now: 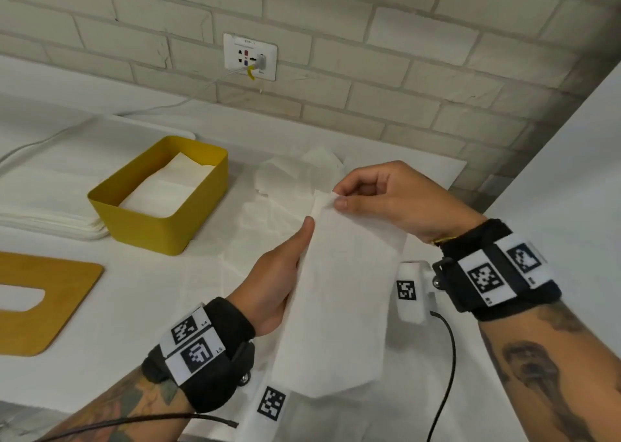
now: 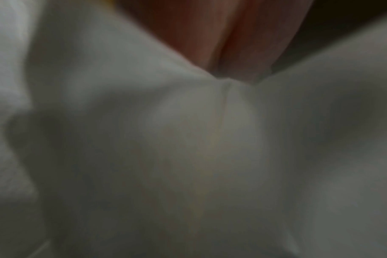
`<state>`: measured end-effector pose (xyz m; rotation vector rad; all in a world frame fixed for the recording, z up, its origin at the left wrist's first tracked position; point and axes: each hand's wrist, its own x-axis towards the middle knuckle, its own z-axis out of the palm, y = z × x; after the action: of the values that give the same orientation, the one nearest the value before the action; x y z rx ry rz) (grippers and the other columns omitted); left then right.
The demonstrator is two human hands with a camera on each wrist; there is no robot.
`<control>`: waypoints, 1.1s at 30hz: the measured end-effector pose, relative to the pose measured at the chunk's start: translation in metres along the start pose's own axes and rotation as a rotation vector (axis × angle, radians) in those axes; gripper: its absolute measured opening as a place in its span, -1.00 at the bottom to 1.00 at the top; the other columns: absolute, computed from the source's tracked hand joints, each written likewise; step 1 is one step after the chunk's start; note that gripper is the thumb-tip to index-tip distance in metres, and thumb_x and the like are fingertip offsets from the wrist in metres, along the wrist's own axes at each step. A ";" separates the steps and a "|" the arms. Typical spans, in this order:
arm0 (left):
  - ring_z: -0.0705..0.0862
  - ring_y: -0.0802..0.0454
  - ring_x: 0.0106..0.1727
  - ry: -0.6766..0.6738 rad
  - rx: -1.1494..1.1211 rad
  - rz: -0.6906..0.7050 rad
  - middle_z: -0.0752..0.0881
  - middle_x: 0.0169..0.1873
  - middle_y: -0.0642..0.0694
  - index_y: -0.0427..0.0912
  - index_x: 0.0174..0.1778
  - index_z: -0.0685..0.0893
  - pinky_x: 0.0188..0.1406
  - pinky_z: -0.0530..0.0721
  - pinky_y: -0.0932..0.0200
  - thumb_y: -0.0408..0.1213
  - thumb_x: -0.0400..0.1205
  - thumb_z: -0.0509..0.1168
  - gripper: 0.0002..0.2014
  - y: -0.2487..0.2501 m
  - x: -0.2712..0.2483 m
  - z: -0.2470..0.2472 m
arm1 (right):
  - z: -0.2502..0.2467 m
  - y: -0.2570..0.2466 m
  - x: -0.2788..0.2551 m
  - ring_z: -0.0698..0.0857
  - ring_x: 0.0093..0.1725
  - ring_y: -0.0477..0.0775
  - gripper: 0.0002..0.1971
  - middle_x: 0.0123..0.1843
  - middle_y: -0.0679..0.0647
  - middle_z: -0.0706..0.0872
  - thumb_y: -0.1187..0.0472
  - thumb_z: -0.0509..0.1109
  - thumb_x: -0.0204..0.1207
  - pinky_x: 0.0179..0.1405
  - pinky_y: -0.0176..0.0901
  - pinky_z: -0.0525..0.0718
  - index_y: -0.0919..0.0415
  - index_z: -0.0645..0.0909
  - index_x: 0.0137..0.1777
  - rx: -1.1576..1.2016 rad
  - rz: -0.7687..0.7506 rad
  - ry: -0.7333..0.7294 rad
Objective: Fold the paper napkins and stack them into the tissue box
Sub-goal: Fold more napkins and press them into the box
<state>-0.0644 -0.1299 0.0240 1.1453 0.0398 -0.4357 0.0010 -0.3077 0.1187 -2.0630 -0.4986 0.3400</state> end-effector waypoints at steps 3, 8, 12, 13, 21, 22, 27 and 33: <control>0.80 -0.06 0.28 0.023 -0.016 -0.024 0.83 0.25 -0.07 -0.02 0.46 0.65 0.36 0.68 -0.06 0.22 0.77 0.05 -0.46 -0.005 -0.002 -0.001 | 0.003 0.012 0.009 0.80 -0.03 -0.04 -0.95 0.02 0.16 0.87 0.23 0.56 0.55 0.28 -0.05 0.70 0.09 0.79 -0.03 -0.025 0.025 0.030; 0.80 -0.09 0.29 0.023 -0.068 -0.027 0.83 0.24 -0.11 -0.06 0.42 0.66 0.37 0.67 -0.08 0.16 0.73 0.12 -0.50 -0.010 -0.005 -0.002 | 0.014 0.024 0.016 0.78 -0.01 -0.04 -0.96 0.03 0.13 0.86 0.18 0.55 0.58 0.32 0.03 0.70 0.00 0.78 -0.07 -0.118 0.059 0.047; 0.78 -0.17 0.31 0.061 -0.108 0.008 0.81 0.27 -0.16 -0.12 0.47 0.63 0.35 0.68 -0.13 -0.09 0.81 0.19 -0.64 -0.014 -0.003 -0.008 | 0.030 0.041 0.007 0.76 0.14 -0.09 -0.78 0.10 -0.10 0.81 -0.05 0.57 0.53 0.27 -0.06 0.70 -0.03 0.72 0.10 -0.020 0.073 0.321; 0.78 -0.17 0.31 0.096 -0.132 0.022 0.81 0.27 -0.16 -0.12 0.47 0.64 0.38 0.67 -0.16 -0.10 0.81 0.18 -0.65 -0.014 -0.002 -0.011 | 0.035 0.047 0.001 0.73 0.18 -0.12 -0.68 0.16 -0.12 0.77 -0.10 0.58 0.50 0.24 -0.12 0.68 -0.04 0.67 0.19 0.042 0.095 0.401; 0.87 -0.08 0.11 0.325 -0.272 0.124 0.86 0.19 -0.09 -0.03 0.43 0.66 0.03 0.72 -0.13 -0.03 0.81 0.18 -0.66 -0.006 -0.009 -0.064 | 0.022 0.121 -0.050 0.77 0.01 -0.09 -0.72 0.07 -0.04 0.79 -0.07 0.57 0.52 -0.07 -0.24 0.67 0.00 0.70 0.15 -0.133 0.484 0.402; 0.87 -0.05 0.08 0.348 -0.263 0.141 0.86 0.17 -0.07 -0.02 0.42 0.66 0.01 0.72 -0.12 -0.04 0.81 0.18 -0.68 -0.005 -0.011 -0.070 | 0.017 0.128 -0.056 0.73 0.05 -0.09 -0.71 0.09 -0.03 0.76 -0.04 0.57 0.52 -0.10 -0.29 0.60 0.03 0.70 0.16 -0.189 0.542 0.365; 0.87 -0.05 0.09 0.414 -0.243 0.139 0.85 0.19 -0.05 0.00 0.45 0.63 0.04 0.71 -0.14 0.00 0.80 0.18 -0.65 -0.006 -0.017 -0.090 | 0.013 0.152 -0.061 0.62 0.24 0.01 -0.71 0.08 -0.05 0.71 0.01 0.60 0.47 0.19 -0.16 0.63 0.04 0.72 0.13 -0.298 0.624 0.302; 0.86 -0.05 0.12 0.441 -0.220 0.104 0.87 0.14 -0.03 0.00 0.33 0.69 0.08 0.70 -0.13 0.00 0.80 0.20 -0.71 -0.008 -0.020 -0.087 | 0.035 0.134 -0.031 0.72 0.13 -0.04 -0.70 0.12 0.01 0.76 0.16 0.64 0.46 0.10 -0.33 0.66 0.13 0.75 0.17 -0.301 0.416 0.197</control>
<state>-0.0692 -0.0497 -0.0147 1.0019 0.4014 -0.0772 -0.0130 -0.3580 -0.0131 -2.4621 0.0067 0.3119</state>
